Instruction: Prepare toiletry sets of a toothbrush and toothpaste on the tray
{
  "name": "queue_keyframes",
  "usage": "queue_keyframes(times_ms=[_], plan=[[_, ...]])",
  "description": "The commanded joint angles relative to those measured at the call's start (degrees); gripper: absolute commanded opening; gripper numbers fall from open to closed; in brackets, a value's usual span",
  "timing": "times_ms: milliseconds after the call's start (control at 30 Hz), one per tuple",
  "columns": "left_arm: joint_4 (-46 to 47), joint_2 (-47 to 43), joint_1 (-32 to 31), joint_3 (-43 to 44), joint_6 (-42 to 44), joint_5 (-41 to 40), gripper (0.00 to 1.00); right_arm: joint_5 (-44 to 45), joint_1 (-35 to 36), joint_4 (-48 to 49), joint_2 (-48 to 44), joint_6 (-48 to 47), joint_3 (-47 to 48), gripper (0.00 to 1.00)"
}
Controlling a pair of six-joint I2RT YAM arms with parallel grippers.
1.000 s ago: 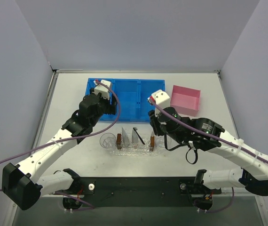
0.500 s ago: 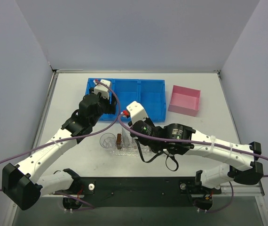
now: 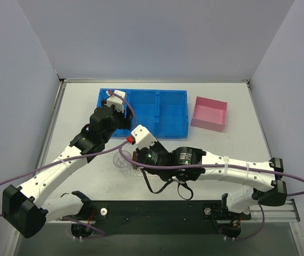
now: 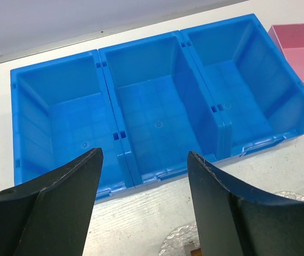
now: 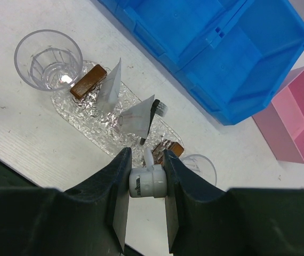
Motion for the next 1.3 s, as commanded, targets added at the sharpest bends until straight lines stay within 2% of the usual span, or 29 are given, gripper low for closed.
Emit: queue_keyframes(times_ms=[0, 400, 1267], plan=[[1.1, -0.2, 0.2, 2.8, 0.0, -0.6, 0.75, 3.7, 1.3, -0.7, 1.6, -1.2, 1.6, 0.00], [1.1, -0.2, 0.2, 2.8, 0.0, -0.5, 0.75, 6.6, 2.2, -0.8, 5.5, -4.4, 0.4, 0.00], [1.0, 0.0, 0.2, 2.8, 0.1, -0.4, 0.75, 2.7, 0.3, 2.0, 8.5, -6.3, -3.1, 0.00]])
